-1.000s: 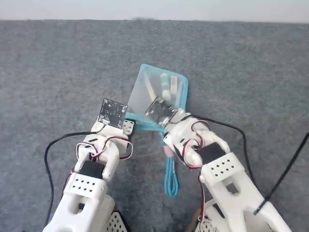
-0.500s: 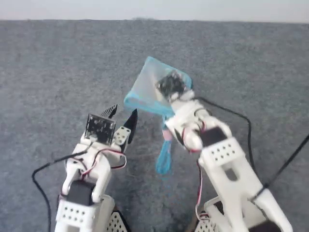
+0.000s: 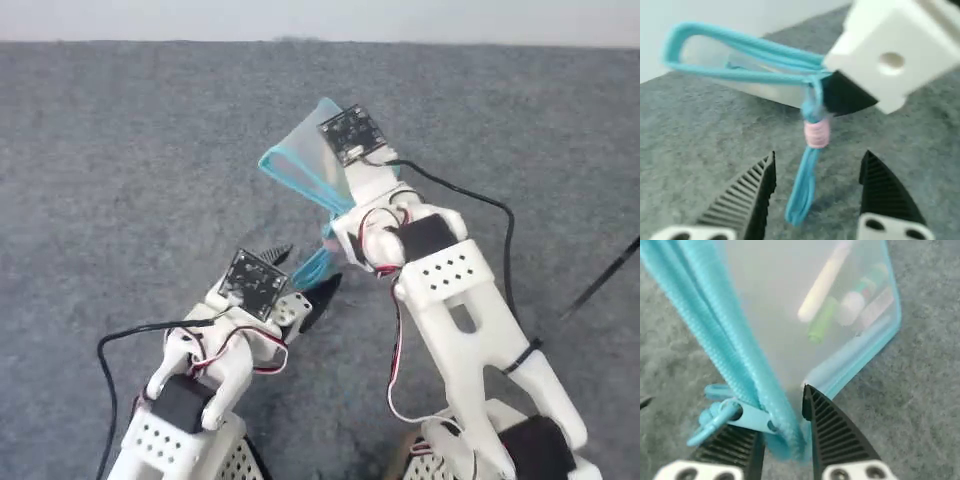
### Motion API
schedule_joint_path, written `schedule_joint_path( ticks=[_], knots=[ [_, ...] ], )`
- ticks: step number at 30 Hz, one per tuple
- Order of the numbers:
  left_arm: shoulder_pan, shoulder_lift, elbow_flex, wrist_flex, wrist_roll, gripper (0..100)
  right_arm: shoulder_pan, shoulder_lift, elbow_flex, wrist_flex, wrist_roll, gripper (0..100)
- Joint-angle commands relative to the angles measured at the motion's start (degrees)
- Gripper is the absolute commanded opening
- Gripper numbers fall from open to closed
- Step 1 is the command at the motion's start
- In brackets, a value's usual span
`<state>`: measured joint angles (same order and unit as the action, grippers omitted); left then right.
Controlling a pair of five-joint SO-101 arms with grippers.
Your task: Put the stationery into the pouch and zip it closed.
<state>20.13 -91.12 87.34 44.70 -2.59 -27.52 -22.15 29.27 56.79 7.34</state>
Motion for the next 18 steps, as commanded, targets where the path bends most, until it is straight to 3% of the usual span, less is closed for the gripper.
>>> schedule_joint_path(
  ticks=[1, 10, 18],
  knots=[
    [-0.26, 4.57, -1.1, -5.1, 0.88, 26, -0.66, -0.04, -2.64, 3.3, -1.05, 0.6],
    [-2.29, 14.15, -1.1, -14.07, 0.88, 26, -1.54, -6.81, 5.89, 0.75, 1.23, 0.6],
    [-2.29, 19.25, -2.59, -16.62, 0.88, 26, -8.22, -20.7, 19.78, -5.14, 4.48, 0.6]
  ],
)
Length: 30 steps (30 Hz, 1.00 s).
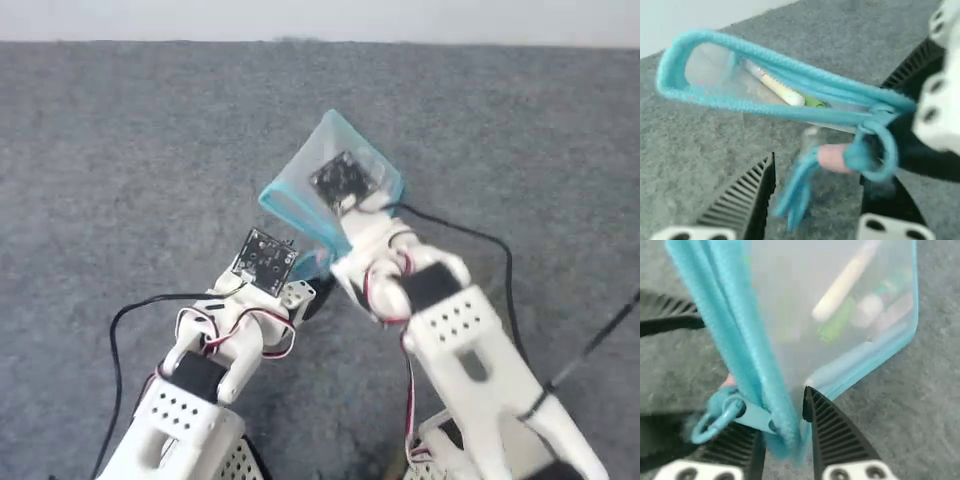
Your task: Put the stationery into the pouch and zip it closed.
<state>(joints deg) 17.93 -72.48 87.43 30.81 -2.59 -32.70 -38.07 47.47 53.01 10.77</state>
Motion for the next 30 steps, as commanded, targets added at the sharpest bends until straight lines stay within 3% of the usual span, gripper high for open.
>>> schedule_joint_path(
  ticks=[1, 5, 13, 21, 30],
  knots=[
    [-0.09, 0.79, -2.68, -2.73, 0.88, 26, -3.03, -5.32, 1.76, -1.27, 1.05, 0.6],
    [-0.09, 0.79, -2.68, -2.73, 0.88, 22, -2.95, -3.91, 1.85, -1.45, 1.14, 0.6],
    [-1.58, 0.79, -2.68, -2.73, 0.88, 1, 0.04, 3.38, 1.85, -4.88, 3.34, 0.6],
    [-11.43, 0.79, -3.21, -4.4, 0.88, 1, 7.43, 9.98, 3.6, -12.09, 6.51, 0.6],
    [-14.15, 0.79, -3.12, -4.4, 0.88, 1, 8.4, 12.18, 3.52, -13.05, 6.77, 0.6]
  ],
)
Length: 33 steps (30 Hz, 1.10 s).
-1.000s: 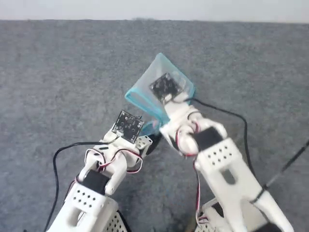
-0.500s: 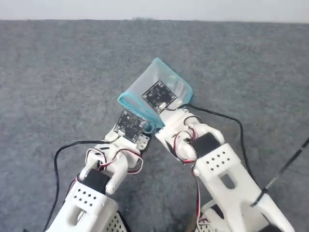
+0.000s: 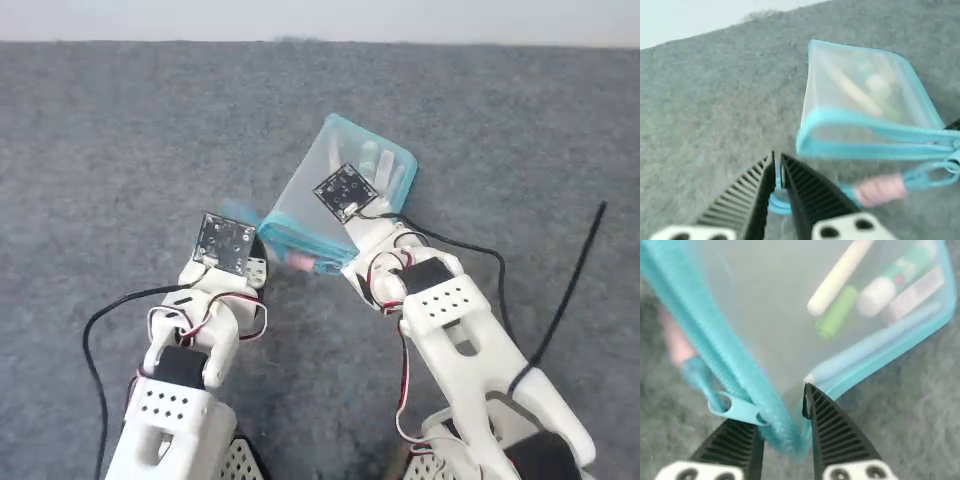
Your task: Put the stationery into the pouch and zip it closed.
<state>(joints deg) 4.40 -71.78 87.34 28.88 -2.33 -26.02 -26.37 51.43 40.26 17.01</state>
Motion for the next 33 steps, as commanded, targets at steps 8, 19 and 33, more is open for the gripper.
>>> schedule_joint_path(
  ticks=[8, 19, 33],
  knots=[
    [2.55, 0.18, -2.86, -0.09, -4.57, 9, 1.71, -0.92, -0.88, 0.22, 0.53, 0.6],
    [9.85, 0.09, -3.38, 7.65, -11.25, 20, 1.01, -24.31, 3.78, 8.22, -1.23, 0.6],
    [16.35, 0.09, -3.03, 6.51, -11.08, 20, -4.26, -26.77, 6.51, 8.31, -1.41, 0.6]
  ],
)
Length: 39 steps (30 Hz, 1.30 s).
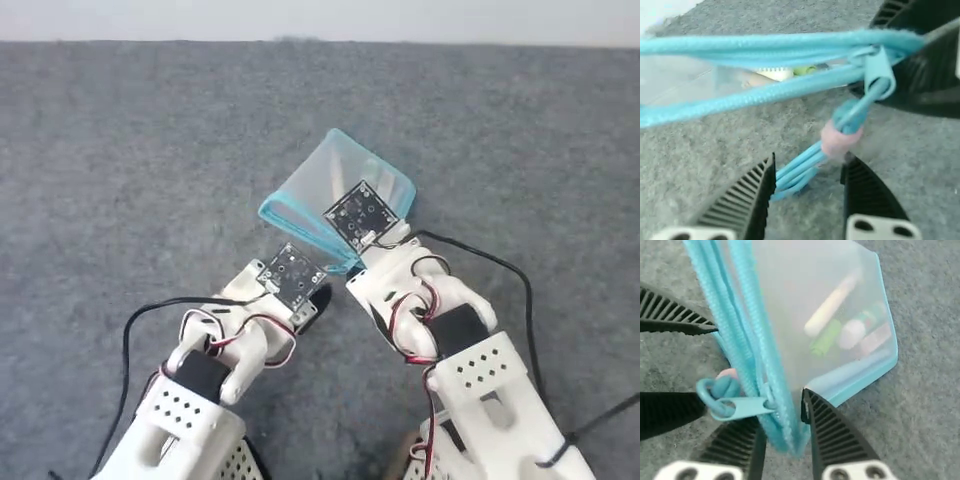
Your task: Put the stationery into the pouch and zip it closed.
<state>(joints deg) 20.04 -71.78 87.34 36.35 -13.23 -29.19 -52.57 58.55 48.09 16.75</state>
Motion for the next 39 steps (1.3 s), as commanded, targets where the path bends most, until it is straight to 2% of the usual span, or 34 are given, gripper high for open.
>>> schedule_joint_path(
  ticks=[1, 14, 23, 28, 31, 36, 39],
  knots=[
    [0.7, 0.09, -2.95, -1.23, -0.18, 20, -1.19, -0.57, -0.62, 0.48, -1.14, 0.6],
    [1.23, 0.09, -4.88, -0.97, 4.4, 25, -1.19, -0.48, -0.44, 0.48, -0.97, 0.6],
    [1.14, -0.09, -9.27, 8.26, 4.92, 29, -1.01, -0.48, 0.7, -0.92, -0.88, 0.6],
    [0.7, 0.0, -9.1, 5.71, 5.71, 29, -1.19, -0.48, 0.7, -0.75, -0.88, 0.6],
    [0.88, 0.0, -9.1, 7.03, 5.8, 29, -0.84, -0.48, 0.7, -0.84, -0.88, 0.6],
    [-1.32, -0.09, -9.1, 8.7, 6.24, 37, -0.75, -0.48, 0.7, -0.84, -0.88, 0.6],
    [-2.2, -0.09, -9.01, 10.55, 5.8, 38, -0.75, -0.48, 0.7, -0.84, -0.88, 0.6]
  ],
)
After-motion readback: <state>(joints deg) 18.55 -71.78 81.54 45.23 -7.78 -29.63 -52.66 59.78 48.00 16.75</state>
